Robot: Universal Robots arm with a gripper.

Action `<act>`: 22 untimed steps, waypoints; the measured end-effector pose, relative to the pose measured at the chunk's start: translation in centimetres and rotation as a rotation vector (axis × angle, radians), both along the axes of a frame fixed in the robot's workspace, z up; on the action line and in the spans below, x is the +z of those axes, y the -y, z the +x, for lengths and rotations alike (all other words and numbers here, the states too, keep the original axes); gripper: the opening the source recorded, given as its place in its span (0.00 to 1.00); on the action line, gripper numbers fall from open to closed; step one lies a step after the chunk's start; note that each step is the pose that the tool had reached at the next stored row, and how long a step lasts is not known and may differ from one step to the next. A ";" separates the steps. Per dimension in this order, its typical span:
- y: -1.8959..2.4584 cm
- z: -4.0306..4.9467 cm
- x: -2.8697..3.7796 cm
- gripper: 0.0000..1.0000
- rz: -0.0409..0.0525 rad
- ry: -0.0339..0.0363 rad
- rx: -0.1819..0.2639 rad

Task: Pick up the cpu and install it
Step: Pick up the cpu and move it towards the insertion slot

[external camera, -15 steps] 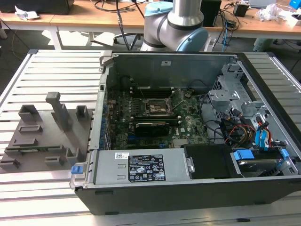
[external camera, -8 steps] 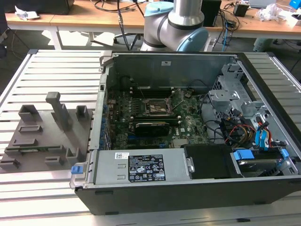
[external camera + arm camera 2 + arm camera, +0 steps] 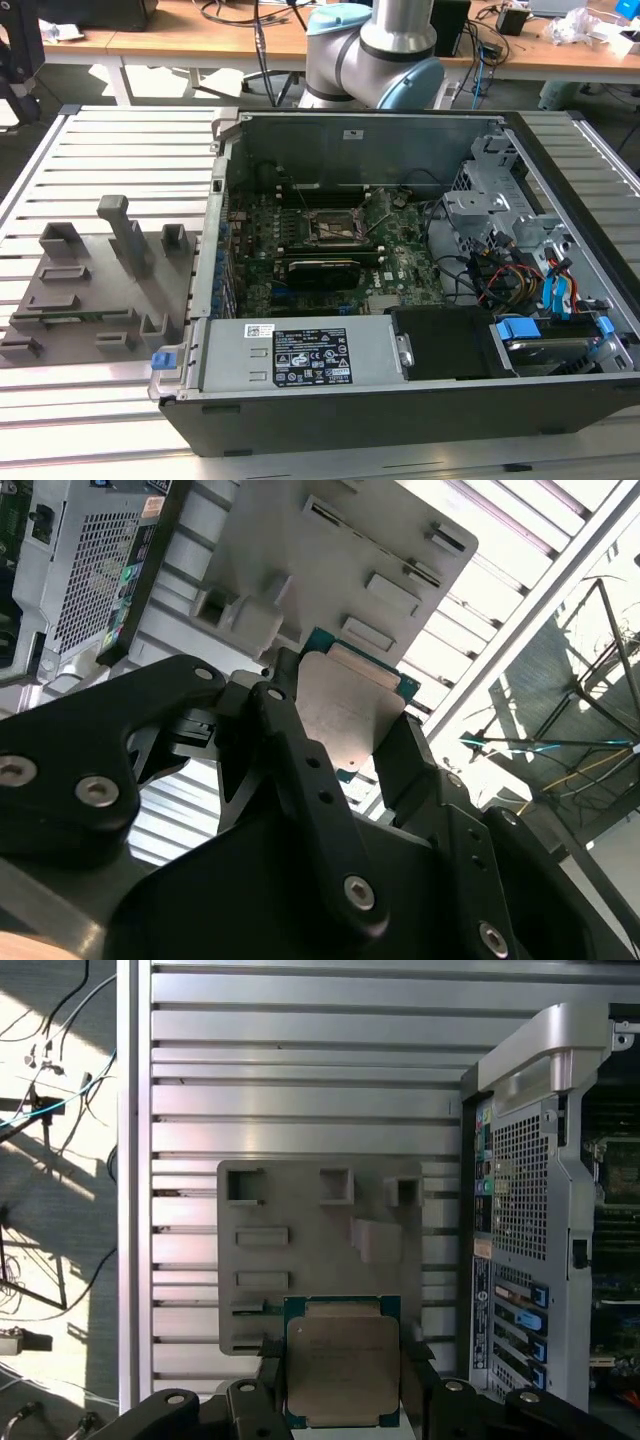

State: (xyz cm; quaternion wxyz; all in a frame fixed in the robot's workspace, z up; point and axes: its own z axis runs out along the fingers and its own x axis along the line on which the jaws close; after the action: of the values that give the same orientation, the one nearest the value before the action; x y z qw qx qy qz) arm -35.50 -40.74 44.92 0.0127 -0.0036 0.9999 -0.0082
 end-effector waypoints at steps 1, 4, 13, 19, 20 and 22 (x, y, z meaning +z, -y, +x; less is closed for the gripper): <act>0.00 0.15 0.00 0.54 0.0000 0.0000 0.000; 0.00 0.64 -0.01 0.54 0.0000 0.0001 0.000; 0.00 2.00 0.00 0.54 -0.0001 0.0000 0.000; 0.00 2.82 0.00 0.54 0.0000 0.0000 0.000; 0.00 2.94 0.00 0.54 0.0000 0.0000 0.000; 0.00 3.38 -0.01 0.54 0.0000 0.0000 0.000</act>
State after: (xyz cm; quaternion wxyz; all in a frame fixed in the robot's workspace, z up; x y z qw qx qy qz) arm -32.12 -40.74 44.91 0.0128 -0.0036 0.9999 -0.0082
